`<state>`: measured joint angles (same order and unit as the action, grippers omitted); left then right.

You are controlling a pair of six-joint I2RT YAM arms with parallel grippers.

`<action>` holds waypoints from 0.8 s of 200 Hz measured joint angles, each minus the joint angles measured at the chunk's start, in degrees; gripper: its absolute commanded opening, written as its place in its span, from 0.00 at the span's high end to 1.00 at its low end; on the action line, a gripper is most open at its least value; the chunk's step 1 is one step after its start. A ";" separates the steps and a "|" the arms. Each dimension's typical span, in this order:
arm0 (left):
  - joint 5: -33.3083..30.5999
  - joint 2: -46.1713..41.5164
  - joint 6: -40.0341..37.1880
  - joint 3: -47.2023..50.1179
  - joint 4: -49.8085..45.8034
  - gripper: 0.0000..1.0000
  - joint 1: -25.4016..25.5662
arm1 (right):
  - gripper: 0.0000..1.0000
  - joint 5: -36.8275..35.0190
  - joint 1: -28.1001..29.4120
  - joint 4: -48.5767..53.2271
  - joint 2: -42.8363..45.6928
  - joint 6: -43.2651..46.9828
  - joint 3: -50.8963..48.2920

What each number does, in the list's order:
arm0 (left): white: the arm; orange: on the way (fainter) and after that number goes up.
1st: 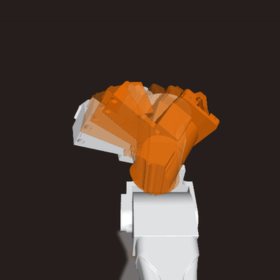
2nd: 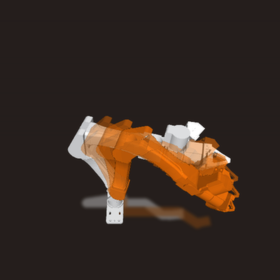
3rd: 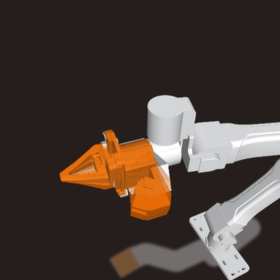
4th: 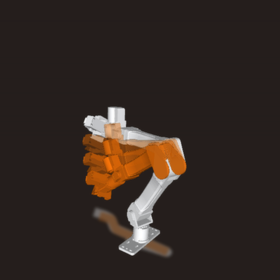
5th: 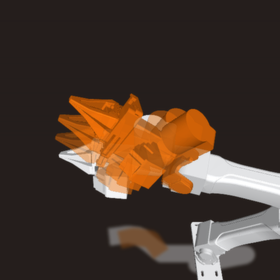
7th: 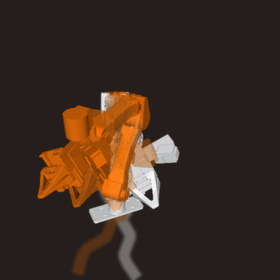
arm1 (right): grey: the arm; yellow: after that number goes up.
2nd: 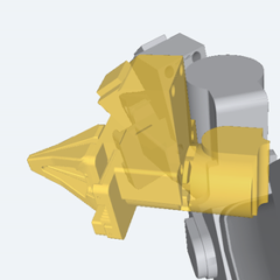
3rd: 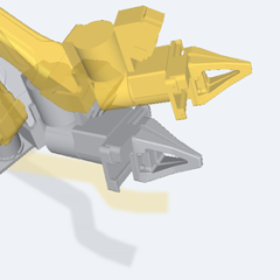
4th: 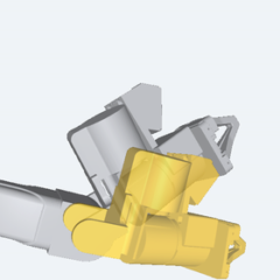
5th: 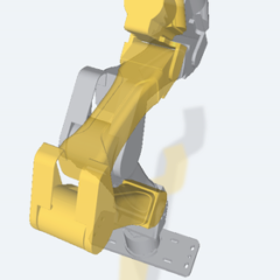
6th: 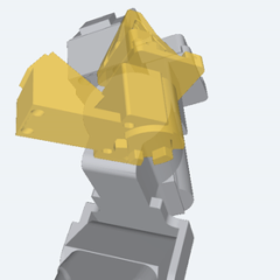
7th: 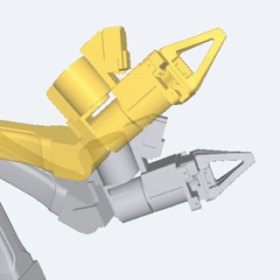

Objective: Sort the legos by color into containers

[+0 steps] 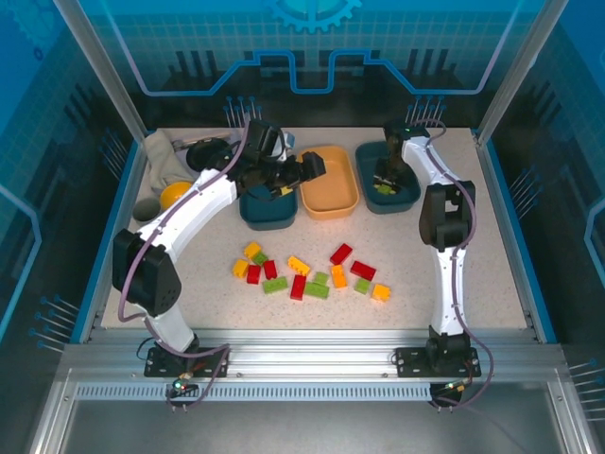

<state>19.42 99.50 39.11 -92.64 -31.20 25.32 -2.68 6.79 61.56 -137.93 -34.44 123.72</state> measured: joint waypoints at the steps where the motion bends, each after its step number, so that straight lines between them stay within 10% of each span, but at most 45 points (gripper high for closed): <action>1: 0.02 0.07 0.02 -0.07 0.07 0.03 0.00 | 0.67 0.09 0.00 0.09 -0.13 0.00 0.13; 119: 1.92 6.64 -0.63 -14.93 -4.31 0.07 1.46 | 0.39 1.01 -0.76 3.56 -2.40 0.15 5.88; 160: -3.72 4.55 -0.20 -12.24 -10.56 0.09 1.51 | 0.39 -1.44 3.10 0.28 11.65 0.94 -0.09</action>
<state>15.70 104.05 38.92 -104.88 -41.76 26.83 -4.12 9.89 61.84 -126.28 -33.50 123.63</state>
